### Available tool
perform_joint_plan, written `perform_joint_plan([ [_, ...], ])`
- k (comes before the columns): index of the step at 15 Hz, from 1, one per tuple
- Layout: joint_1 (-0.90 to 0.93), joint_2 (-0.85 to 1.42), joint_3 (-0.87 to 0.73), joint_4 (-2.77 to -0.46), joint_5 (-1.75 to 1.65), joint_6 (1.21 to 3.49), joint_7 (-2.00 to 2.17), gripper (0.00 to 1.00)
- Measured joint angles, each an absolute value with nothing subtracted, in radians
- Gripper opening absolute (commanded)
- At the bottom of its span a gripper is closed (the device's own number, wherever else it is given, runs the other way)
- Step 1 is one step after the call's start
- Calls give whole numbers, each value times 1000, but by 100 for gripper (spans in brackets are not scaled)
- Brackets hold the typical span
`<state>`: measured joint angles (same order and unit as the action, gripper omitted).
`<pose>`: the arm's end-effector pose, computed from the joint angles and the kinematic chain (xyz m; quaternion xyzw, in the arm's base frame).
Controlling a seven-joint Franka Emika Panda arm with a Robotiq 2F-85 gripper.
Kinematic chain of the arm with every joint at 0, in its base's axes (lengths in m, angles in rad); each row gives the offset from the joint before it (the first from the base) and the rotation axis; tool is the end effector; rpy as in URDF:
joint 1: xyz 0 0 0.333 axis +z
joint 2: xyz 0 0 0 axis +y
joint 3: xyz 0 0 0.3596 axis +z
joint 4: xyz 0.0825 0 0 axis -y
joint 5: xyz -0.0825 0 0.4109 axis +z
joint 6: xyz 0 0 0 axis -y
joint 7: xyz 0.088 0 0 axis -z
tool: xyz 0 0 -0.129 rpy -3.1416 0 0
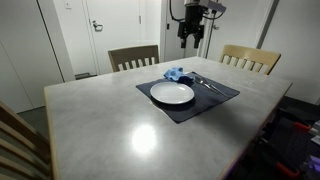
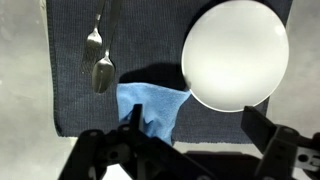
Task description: Pick up the blue towel from the table and wipe the white plate.
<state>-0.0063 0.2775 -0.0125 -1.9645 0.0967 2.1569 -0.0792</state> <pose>0.6278 -0.0058 0.3295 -0.9984 -0.0019 0.0406 0.0394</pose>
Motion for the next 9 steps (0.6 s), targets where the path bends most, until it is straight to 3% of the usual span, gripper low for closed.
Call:
perform_joint_plan([
  [9, -15, 513, -12, -1851, 114, 2224, -53, 100],
])
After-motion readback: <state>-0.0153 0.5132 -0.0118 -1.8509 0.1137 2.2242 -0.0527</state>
